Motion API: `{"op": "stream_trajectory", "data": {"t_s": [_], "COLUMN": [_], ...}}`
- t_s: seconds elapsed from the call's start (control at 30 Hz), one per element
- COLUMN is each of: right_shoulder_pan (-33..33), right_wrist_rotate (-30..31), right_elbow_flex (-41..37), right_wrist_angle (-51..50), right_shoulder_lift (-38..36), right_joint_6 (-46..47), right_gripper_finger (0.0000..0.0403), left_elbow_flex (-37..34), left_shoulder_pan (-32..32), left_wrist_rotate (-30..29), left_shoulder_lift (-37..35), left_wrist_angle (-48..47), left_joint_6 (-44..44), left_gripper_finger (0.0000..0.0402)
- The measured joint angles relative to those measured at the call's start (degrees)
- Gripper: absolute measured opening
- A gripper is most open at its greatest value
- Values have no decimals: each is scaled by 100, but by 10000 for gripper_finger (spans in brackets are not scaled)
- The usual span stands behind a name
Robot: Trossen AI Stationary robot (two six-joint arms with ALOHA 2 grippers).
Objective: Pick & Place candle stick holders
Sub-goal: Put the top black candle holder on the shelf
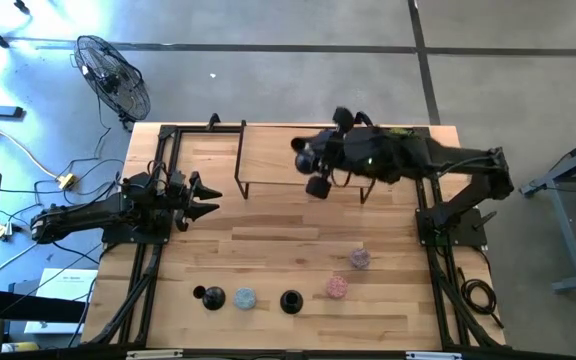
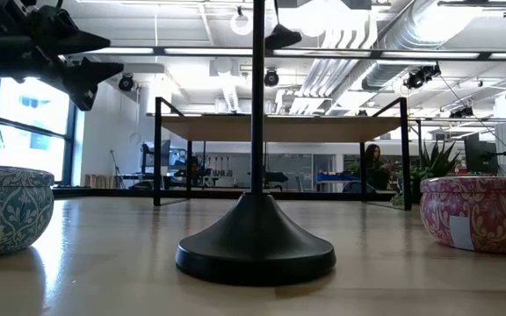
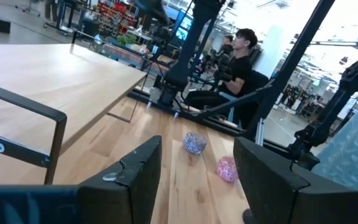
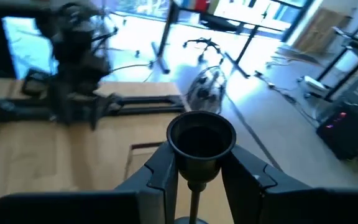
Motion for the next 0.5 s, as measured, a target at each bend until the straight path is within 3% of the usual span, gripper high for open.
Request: {"op": "stream_trajectory", "data": {"t_s": [0.33, 0.5], "right_shoulder_pan": [-1621, -2195], "right_wrist_rotate": [-2017, -2447], "right_elbow_flex": [-44, -522], "right_wrist_angle": [-35, 17], "right_shoulder_lift": [-332, -359], "right_joint_6": [882, 1011], "right_gripper_finger": [90, 90], "left_elbow_flex": [0, 0], "left_shoulder_pan": [0, -2], "left_wrist_rotate": [346, 377], "left_shoulder_lift": [0, 2], "left_wrist_angle": [-161, -336], "left_joint_6": [-9, -7], "left_gripper_finger": [198, 198]}}
